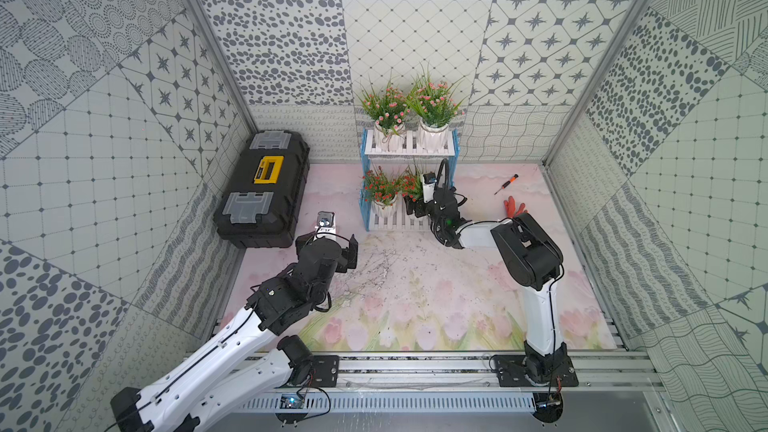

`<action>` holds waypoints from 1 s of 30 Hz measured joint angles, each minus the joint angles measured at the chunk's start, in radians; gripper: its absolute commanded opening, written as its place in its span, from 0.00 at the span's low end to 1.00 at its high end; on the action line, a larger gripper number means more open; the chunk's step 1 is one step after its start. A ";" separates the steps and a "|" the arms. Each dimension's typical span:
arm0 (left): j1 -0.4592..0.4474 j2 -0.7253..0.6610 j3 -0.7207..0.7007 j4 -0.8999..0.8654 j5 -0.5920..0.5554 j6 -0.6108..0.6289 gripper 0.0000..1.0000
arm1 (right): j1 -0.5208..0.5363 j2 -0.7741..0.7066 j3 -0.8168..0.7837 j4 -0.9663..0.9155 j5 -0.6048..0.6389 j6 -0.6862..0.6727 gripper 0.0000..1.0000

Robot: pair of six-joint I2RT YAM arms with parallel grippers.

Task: Place the baby's breath potted plants on the rack by color
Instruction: Place the baby's breath potted plant on the rack.

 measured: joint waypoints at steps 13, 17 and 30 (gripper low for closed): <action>0.000 -0.030 -0.015 -0.003 0.000 0.000 0.98 | -0.001 -0.086 -0.111 0.015 -0.031 0.043 0.98; 0.000 -0.037 -0.017 -0.003 0.001 0.000 0.98 | -0.001 -0.122 -0.143 0.021 -0.040 0.049 0.98; 0.000 -0.032 -0.004 -0.010 0.024 0.002 0.98 | 0.030 -0.246 -0.301 0.021 -0.068 0.076 0.98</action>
